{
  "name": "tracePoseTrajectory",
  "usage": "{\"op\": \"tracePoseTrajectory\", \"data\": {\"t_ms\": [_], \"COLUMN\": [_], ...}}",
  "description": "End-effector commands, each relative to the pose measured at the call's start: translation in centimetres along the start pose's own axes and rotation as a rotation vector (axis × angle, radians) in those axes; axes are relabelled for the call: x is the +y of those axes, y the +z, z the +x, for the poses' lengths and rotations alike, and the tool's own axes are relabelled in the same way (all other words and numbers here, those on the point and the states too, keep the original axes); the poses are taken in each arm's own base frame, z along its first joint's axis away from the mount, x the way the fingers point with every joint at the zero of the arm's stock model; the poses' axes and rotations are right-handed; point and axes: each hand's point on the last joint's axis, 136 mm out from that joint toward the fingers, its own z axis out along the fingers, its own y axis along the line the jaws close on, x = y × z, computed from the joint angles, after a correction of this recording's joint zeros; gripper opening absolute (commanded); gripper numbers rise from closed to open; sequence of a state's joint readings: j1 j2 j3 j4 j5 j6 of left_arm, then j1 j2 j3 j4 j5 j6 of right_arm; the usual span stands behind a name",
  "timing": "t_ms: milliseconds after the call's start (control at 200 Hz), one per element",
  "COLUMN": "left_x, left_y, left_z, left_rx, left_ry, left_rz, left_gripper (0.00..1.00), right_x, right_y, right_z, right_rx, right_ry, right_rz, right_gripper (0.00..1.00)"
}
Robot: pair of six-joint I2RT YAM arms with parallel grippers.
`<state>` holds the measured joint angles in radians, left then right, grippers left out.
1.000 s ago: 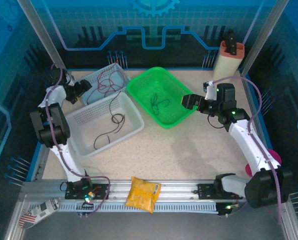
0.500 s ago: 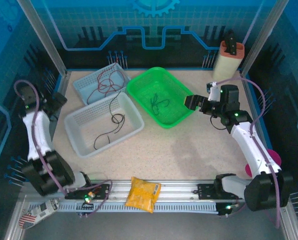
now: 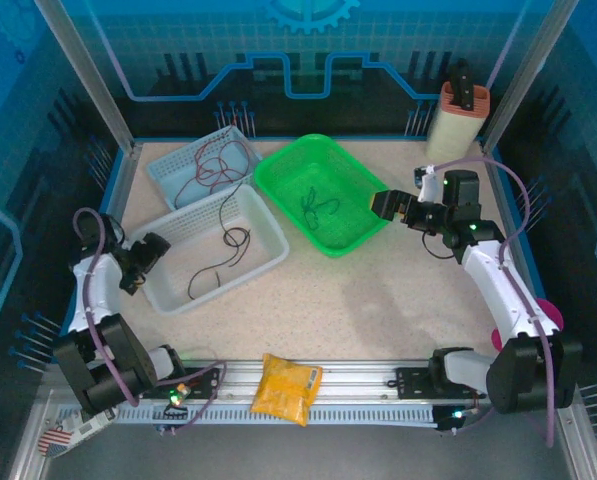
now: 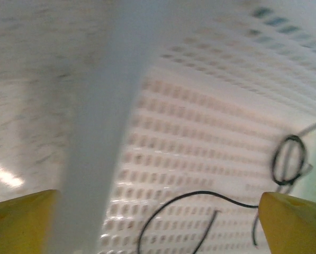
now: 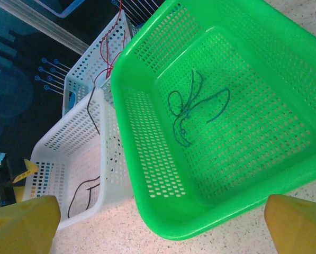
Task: Untangle the cables
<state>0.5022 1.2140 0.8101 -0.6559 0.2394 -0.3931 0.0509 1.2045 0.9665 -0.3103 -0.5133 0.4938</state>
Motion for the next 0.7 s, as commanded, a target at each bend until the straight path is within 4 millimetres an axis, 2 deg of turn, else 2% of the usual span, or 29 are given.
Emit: {"op": "tracePoseTrajectory", "data": {"t_ms": [0,180,355,420,530,605,630,695], "left_x": [-6.1,-9.3,-10.7,-10.5,-8.8,-8.0,-7.9,-7.7], "left_y": [0.2,2.2,3.0,2.8,0.7,-2.3,-3.4,-6.1], "left_z": [0.7,2.3,1.7,1.2,-0.4,-2.0,-2.5,-3.6], "left_rx": [0.01,0.069,0.054,0.038,-0.078,-0.197,-0.244,-0.372], "left_ry": [0.09,0.1,0.113,0.129,0.214,0.258,0.266,0.288], "left_rz": [0.247,0.29,0.29,0.265,0.149,0.105,0.105,0.099], "left_gripper": [0.92,0.88,0.89,0.9,0.96,0.99,0.99,0.99], "right_x": [0.0,0.1,0.1,0.1,-0.1,-0.2,-1.1,-2.3], "right_y": [-0.3,-0.6,-0.9,-1.0,-1.7,-2.9,-2.9,-3.9], "right_z": [0.1,0.1,-0.1,-0.2,-0.5,-1.4,-0.9,-1.3], "right_rx": [-0.015,-0.023,-0.032,-0.038,-0.082,-0.165,-0.173,-0.235], "right_ry": [-0.002,0.006,-0.004,-0.01,-0.072,-0.166,-0.177,-0.232], "right_rz": [-0.022,-0.021,-0.008,-0.004,0.025,0.075,0.109,0.194], "right_gripper": [1.0,1.0,1.0,1.0,1.0,1.0,1.0,1.0]}}
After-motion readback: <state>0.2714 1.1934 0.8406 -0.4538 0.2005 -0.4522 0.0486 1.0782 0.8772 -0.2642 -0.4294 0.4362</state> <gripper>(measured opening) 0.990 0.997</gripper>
